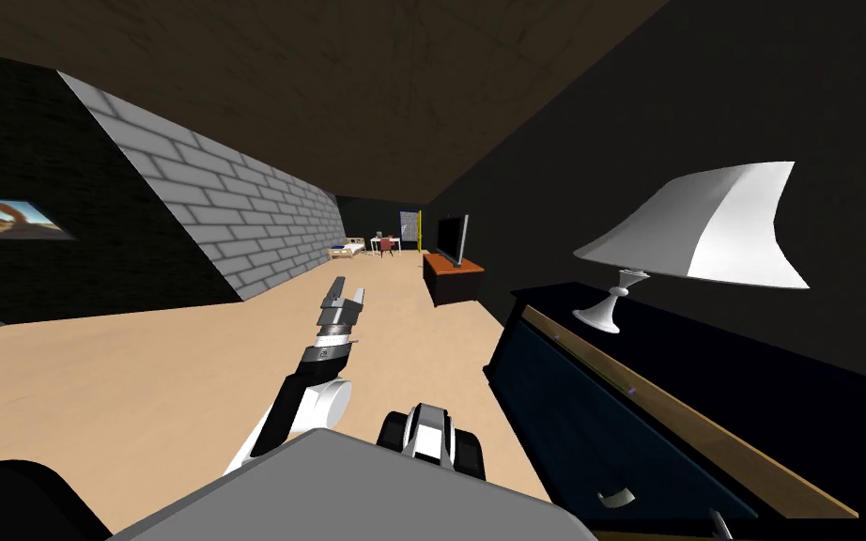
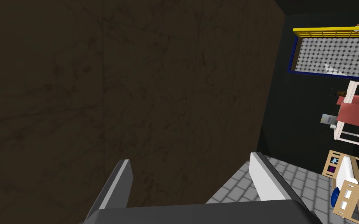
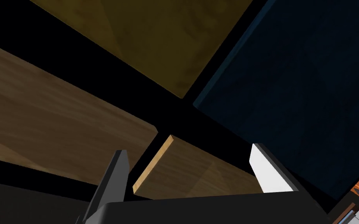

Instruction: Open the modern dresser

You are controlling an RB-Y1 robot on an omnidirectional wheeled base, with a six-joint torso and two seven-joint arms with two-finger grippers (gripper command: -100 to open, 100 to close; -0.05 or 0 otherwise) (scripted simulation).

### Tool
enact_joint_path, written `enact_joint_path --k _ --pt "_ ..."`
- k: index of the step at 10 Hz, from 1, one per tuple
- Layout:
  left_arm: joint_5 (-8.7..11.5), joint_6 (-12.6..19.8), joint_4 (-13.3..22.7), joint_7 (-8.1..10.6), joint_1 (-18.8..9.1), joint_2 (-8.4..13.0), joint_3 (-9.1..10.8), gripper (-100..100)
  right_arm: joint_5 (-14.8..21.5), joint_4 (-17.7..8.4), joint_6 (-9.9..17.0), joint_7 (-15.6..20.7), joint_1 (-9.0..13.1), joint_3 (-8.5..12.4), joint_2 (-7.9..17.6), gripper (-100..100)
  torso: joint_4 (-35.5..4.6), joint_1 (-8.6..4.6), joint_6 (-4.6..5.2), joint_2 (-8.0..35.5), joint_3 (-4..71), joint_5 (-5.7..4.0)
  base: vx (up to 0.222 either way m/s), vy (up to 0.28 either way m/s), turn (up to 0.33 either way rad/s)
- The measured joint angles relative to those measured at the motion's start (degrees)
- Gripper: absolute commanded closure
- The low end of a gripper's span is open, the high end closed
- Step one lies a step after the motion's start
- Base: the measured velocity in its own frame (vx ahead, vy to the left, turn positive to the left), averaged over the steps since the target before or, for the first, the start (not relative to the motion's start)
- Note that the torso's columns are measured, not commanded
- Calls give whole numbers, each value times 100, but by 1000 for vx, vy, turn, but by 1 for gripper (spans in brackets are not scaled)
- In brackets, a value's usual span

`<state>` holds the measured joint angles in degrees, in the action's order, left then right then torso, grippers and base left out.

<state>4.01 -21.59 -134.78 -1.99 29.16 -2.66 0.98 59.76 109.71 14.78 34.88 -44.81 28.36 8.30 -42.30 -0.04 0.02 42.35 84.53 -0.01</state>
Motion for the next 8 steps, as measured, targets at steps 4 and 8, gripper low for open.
enact_joint_path --k 4,8 --pt "0 0 0 0 0 0 -1 0 505 -218 544 336 -17 157 10 -100 1 8 -3 -5 2 2 95 62 151" --pt "0 0 0 0 0 0 0 0 1102 -391 891 573 -28 322 -81 -100 4 0 1 -11 8 1 86 53 156"
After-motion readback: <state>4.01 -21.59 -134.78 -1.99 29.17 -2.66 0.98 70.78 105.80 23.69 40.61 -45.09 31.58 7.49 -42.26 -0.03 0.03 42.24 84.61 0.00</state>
